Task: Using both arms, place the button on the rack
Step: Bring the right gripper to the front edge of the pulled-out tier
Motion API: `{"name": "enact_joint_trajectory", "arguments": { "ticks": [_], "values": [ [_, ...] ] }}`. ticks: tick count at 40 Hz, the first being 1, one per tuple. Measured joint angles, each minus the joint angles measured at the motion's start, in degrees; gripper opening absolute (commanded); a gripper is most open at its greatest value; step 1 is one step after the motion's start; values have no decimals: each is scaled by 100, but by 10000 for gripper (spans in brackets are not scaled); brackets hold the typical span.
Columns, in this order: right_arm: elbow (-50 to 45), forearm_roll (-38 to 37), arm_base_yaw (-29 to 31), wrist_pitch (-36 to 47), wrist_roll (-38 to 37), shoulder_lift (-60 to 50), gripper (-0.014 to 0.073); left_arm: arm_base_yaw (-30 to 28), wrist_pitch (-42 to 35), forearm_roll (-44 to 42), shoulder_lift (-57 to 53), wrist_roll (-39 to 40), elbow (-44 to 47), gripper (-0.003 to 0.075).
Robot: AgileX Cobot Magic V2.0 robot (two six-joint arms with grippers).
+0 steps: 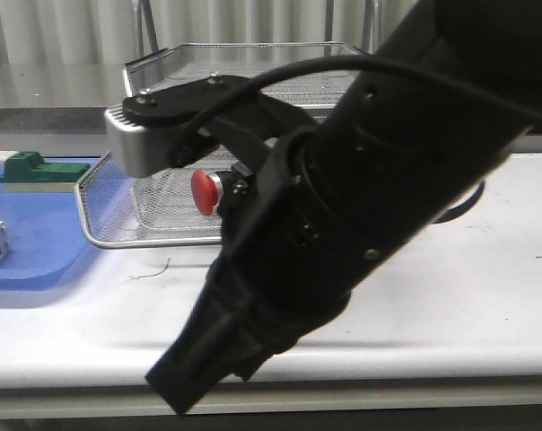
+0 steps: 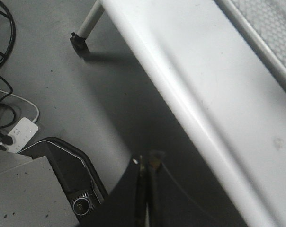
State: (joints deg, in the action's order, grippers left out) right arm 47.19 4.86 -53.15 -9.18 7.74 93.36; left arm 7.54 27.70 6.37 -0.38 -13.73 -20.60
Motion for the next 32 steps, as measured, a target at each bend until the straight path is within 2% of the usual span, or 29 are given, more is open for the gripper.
{"name": "enact_joint_trajectory", "arguments": {
  "ticks": [11, 32],
  "values": [
    [615, 0, 247, -34, 0, 701, -60, 0, 0, 0, 0, 0, 0, -19],
    [1140, 0, 921, -309, 0, 906, -60, 0, 0, 0, 0, 0, 0, -19]
  ]
}}
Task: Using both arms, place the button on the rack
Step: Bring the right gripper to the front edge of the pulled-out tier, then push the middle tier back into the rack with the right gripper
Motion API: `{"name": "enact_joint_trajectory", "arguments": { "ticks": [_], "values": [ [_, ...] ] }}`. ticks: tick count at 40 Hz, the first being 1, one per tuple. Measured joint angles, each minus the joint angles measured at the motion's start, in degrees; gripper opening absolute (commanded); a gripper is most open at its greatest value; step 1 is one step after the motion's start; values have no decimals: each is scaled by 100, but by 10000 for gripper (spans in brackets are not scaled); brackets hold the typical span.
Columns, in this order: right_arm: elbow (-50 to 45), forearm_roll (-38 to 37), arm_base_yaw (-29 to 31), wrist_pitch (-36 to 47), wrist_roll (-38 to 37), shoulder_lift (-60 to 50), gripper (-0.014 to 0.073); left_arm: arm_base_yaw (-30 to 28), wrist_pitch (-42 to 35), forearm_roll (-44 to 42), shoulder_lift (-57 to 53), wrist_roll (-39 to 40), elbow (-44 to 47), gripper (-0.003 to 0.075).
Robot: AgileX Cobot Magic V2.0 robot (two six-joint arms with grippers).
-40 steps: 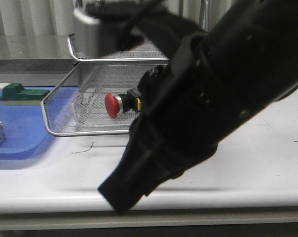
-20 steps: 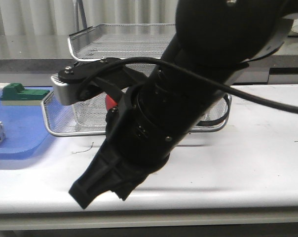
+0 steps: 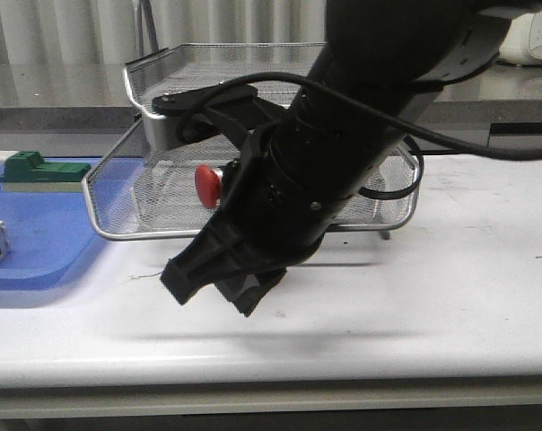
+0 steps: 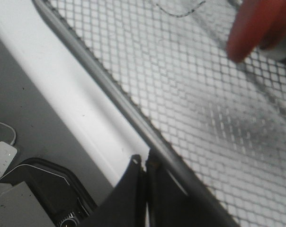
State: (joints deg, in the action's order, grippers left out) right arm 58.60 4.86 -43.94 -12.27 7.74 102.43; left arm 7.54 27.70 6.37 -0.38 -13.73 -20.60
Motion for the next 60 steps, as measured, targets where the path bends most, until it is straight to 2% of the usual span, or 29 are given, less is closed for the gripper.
{"name": "enact_joint_trajectory", "arguments": {
  "ticks": [21, 33, 48, 53, 60],
  "values": [
    [1178, -190, 241, -107, 10, 919, -60, 0, 0, 0, 0, 0, 0, -19],
    [1794, -212, 571, -318, 10, 1112, -60, 0, 0, 0, 0, 0, 0, -19],
    [2027, -247, 717, -510, 10, 1165, -60, 0, 0, 0, 0, 0, 0, -19],
    [2027, -247, 717, -946, 10, 1165, -60, 0, 0, 0, 0, 0, 0, -19],
    [2027, -247, 617, -2166, 0, 901, -60, 0, 0, 0, 0, 0, 0, -19]
  ]
}}
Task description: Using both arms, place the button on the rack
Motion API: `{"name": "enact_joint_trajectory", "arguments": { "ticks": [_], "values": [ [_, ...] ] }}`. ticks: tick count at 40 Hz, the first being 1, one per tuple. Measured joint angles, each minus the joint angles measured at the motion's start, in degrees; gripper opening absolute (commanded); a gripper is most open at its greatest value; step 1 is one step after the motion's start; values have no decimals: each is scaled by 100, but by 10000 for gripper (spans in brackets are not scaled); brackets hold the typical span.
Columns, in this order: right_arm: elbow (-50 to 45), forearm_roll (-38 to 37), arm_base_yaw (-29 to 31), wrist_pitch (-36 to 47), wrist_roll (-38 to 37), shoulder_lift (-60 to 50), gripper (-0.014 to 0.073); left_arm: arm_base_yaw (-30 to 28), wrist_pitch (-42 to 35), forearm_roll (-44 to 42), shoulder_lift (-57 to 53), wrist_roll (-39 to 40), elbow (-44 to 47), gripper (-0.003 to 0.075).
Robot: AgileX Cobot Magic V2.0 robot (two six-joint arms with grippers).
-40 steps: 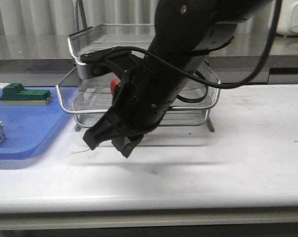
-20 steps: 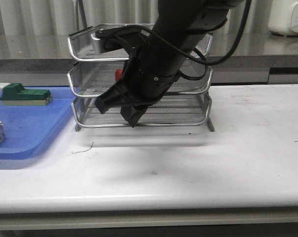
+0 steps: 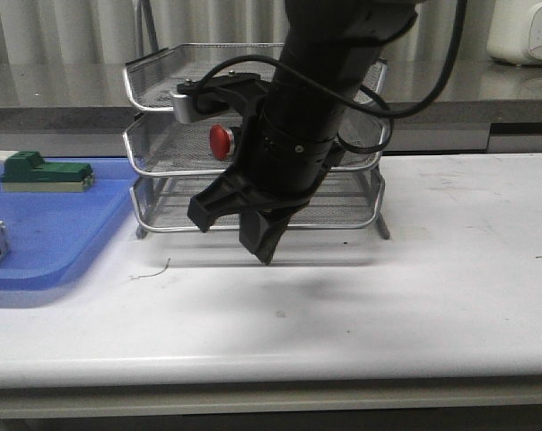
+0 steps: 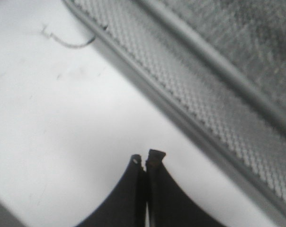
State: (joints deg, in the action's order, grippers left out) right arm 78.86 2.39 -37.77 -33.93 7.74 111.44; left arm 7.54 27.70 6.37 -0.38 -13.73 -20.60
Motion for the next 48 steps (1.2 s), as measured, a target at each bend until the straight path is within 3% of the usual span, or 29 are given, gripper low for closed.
{"name": "enact_joint_trajectory", "arguments": {
  "ticks": [11, 21, 35, 48],
  "values": [
    [8, 315, 161, -1644, 46, -1139, -62, 0, 0, 0, 0, 0, 0, -19],
    [8, 1096, 1356, -2276, 351, -2040, -62, 0, 0, 0, 0, 0, 0, -19],
    [-1093, 1050, 3041, -1942, 372, -3689, -62, 0, 0, 0, 0, 0, 0, -19],
    [-3460, 1036, 3132, -343, 396, -5921, -62, 0, 0, 0, 0, 0, 0, -19]
  ]
}}
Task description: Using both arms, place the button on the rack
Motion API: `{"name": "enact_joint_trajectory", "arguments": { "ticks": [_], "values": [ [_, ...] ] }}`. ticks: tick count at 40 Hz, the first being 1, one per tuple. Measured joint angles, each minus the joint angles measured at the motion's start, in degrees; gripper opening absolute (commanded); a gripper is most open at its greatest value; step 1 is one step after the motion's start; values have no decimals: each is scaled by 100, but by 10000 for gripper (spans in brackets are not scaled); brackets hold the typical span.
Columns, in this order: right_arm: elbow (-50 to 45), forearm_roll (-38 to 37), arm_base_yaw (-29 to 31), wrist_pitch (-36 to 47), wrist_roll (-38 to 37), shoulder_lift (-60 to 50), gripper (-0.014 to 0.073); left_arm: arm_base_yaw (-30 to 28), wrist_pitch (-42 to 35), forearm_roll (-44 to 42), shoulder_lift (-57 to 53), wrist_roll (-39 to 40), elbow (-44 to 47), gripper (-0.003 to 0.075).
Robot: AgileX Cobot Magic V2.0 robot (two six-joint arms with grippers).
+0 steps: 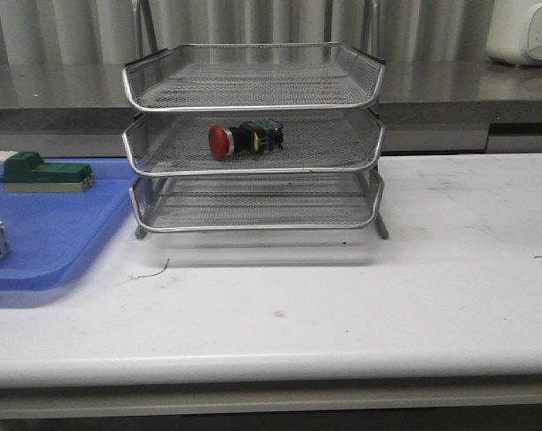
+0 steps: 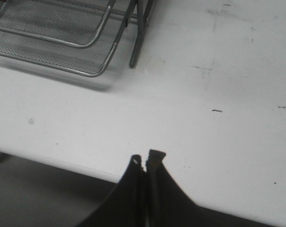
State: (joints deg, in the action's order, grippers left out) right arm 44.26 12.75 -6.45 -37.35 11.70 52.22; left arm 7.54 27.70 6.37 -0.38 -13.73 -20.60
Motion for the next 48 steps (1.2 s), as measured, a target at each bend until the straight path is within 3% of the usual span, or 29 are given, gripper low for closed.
{"name": "enact_joint_trajectory", "arguments": {
  "ticks": [11, 20, 48],
  "values": [
    [-1901, 0, 0, 1257, 0, -2406, -62, 0, -8, 0, 0, 0, 0, -19],
    [-2475, 11, 0, 1475, 11, -3825, -62, 0, -8, 0, 0, 0, 0, -19],
    [-2523, 11, 0, 1498, 11, -4065, -62, 0, -8, 8, 0, 0, 0, -19]
  ]
}}
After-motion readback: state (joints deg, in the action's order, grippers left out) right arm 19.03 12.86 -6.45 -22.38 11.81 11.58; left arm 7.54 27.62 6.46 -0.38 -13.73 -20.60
